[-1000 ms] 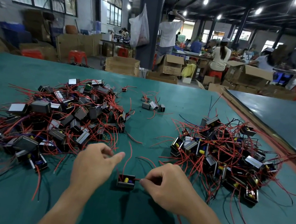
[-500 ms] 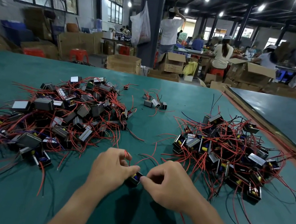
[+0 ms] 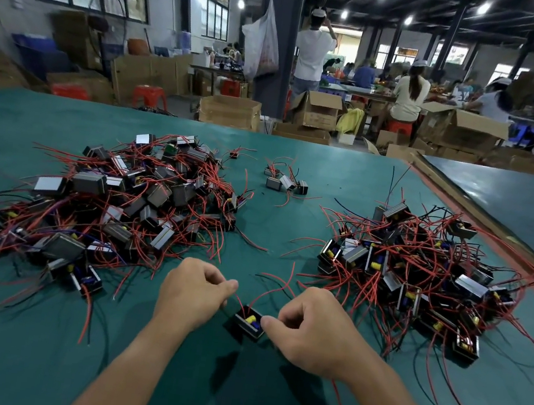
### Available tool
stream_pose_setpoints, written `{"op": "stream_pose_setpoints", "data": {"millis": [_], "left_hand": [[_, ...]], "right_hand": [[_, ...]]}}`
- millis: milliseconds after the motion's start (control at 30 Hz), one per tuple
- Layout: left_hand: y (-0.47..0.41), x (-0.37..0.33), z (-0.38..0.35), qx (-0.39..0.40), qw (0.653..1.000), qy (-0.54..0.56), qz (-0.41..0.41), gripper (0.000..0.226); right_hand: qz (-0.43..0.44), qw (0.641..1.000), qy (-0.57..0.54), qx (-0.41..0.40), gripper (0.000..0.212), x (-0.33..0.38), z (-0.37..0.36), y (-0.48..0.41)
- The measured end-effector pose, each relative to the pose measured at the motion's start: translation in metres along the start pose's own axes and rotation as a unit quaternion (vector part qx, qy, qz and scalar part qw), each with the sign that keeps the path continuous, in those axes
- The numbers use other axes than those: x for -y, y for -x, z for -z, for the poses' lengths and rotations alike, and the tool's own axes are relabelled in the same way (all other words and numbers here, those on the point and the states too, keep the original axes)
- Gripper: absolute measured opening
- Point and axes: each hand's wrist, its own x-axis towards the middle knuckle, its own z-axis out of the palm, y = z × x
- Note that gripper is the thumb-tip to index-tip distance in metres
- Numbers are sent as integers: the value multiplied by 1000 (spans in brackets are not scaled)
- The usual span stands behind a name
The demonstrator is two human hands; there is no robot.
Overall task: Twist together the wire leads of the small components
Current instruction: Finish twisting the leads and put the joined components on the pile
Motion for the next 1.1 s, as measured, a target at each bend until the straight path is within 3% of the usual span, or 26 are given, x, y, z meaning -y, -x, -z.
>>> {"op": "stream_pose_setpoints", "data": {"millis": [100,267,400,600,700,933,1033,1100], "left_hand": [[1,-3,0,-24,1000,5,-17,32],[10,-18,-2,-148,964,159,-152,28],[25,-27,-9,-88,953,187,-223,31],[29,-26,-19,50,965,100,-238,11],[27,-22,-18,84,966,47,-241,20],[22,-15,-18,84,931,-137,-329,17],[18,-11,-16,75,930,-210,-293,19],[15,-8,-15,56,944,-194,-259,21]], "right_hand": [[0,1000,7,-1,50,-2,0,-1],[8,999,38,-13,41,-4,-3,-4],[10,999,46,-11,37,-4,-5,-5],[21,1000,21,2,35,-4,0,-3],[4,1000,-8,23,32,-4,4,-2],[5,998,18,55,26,-3,3,-2],[2,998,2,63,24,-1,7,0],[5,998,-8,63,27,-2,8,0]]}}
